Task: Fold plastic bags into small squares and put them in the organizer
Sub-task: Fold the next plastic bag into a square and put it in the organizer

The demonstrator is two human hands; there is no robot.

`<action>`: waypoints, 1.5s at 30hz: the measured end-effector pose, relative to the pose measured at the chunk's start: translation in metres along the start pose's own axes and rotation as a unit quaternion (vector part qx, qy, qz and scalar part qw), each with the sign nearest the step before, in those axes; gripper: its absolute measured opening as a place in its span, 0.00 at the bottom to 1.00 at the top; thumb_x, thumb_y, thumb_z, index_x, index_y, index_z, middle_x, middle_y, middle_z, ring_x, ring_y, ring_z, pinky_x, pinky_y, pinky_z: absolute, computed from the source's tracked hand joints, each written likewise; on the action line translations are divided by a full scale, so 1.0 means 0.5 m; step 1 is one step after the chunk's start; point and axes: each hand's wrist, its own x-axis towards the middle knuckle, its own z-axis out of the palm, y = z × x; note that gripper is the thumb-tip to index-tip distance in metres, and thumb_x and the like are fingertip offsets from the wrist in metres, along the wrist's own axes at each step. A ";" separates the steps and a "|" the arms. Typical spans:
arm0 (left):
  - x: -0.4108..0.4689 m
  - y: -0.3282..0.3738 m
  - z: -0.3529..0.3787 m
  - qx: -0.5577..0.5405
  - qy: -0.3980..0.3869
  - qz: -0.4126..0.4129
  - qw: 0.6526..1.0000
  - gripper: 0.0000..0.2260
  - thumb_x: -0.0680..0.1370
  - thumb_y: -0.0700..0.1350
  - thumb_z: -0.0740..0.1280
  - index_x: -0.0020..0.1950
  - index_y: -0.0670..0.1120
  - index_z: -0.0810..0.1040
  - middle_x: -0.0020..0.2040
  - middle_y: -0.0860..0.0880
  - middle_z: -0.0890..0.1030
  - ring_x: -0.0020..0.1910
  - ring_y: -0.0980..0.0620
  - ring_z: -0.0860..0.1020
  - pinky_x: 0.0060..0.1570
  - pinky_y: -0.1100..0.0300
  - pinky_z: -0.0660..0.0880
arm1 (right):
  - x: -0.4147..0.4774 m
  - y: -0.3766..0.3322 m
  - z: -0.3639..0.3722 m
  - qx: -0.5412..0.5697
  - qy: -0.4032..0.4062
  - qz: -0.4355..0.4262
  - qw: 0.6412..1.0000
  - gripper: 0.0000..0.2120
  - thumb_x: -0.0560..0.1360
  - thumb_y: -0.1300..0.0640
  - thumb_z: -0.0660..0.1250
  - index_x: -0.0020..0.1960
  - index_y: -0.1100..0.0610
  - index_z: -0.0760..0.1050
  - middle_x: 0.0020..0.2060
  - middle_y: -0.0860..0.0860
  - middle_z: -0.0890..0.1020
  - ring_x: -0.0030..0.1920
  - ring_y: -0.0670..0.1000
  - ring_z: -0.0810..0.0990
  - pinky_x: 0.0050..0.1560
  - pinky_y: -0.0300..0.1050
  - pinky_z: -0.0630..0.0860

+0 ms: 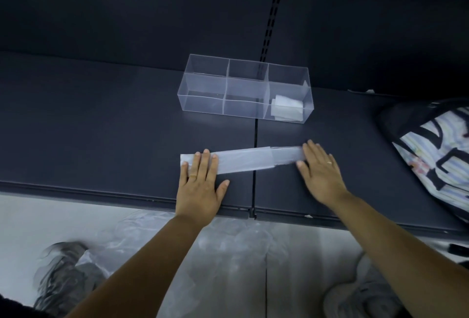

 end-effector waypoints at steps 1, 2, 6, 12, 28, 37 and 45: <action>0.000 0.000 0.000 0.000 0.000 0.000 1.000 0.34 0.74 0.62 0.30 0.77 0.48 0.36 0.79 0.46 0.40 0.77 0.46 0.38 0.75 0.48 0.37 | 0.011 0.010 -0.012 0.029 0.022 0.019 0.999 0.25 0.82 0.50 0.54 0.77 0.55 0.57 0.77 0.51 0.56 0.76 0.52 0.53 0.74 0.49 0.48; 0.000 0.001 0.000 0.000 0.001 0.000 1.000 0.34 0.74 0.62 0.29 0.77 0.48 0.35 0.79 0.46 0.40 0.77 0.46 0.38 0.75 0.48 0.37 | 0.023 0.017 -0.023 0.052 0.042 0.033 0.997 0.23 0.81 0.52 0.57 0.75 0.55 0.62 0.75 0.52 0.61 0.74 0.54 0.58 0.72 0.51 0.54; 0.000 0.001 -0.003 -0.008 -0.008 -0.001 1.000 0.33 0.74 0.63 0.29 0.76 0.48 0.33 0.79 0.46 0.39 0.77 0.46 0.38 0.75 0.48 0.37 | 0.063 0.007 -0.042 0.086 0.054 0.042 0.994 0.16 0.77 0.52 0.67 0.63 0.53 0.75 0.61 0.53 0.71 0.62 0.57 0.66 0.63 0.50 0.61; 0.007 -0.008 -0.002 0.012 -0.014 0.012 1.000 0.33 0.74 0.64 0.30 0.75 0.49 0.33 0.79 0.47 0.39 0.77 0.47 0.37 0.74 0.49 0.36 | 0.065 -0.011 -0.040 0.112 0.063 0.002 0.992 0.04 0.76 0.61 0.67 0.42 0.58 0.76 0.48 0.51 0.73 0.51 0.52 0.71 0.53 0.44 0.68; -0.069 0.276 -0.061 -0.377 0.077 0.129 0.914 0.27 0.77 0.48 0.67 0.75 0.43 0.64 0.74 0.46 0.66 0.75 0.50 0.61 0.76 0.55 0.53 | -0.113 -0.062 -0.190 0.465 -0.327 0.150 0.809 0.03 0.76 0.63 0.67 0.47 0.59 0.73 0.30 0.53 0.82 0.29 0.45 0.79 0.29 0.34 0.72; -0.039 0.223 -0.177 -0.729 -0.069 -0.100 0.674 0.11 0.82 0.45 0.60 0.53 0.52 0.83 0.50 0.54 0.85 0.56 0.59 0.79 0.60 0.65 0.71 | -0.035 -0.075 -0.197 0.511 -0.310 -0.030 0.801 0.24 0.74 0.38 0.57 0.61 0.52 0.77 0.49 0.43 0.83 0.32 0.46 0.69 0.37 0.37 0.71; 0.028 0.124 -0.137 -0.780 -0.132 -0.219 0.571 0.13 0.83 0.44 0.57 0.61 0.42 0.77 0.54 0.44 0.84 0.53 0.49 0.82 0.55 0.55 0.77 | -0.025 -0.103 -0.062 0.411 -0.312 0.014 0.857 0.02 0.74 0.59 0.71 0.46 0.56 0.80 0.27 0.45 0.79 0.28 0.44 0.73 0.31 0.35 0.71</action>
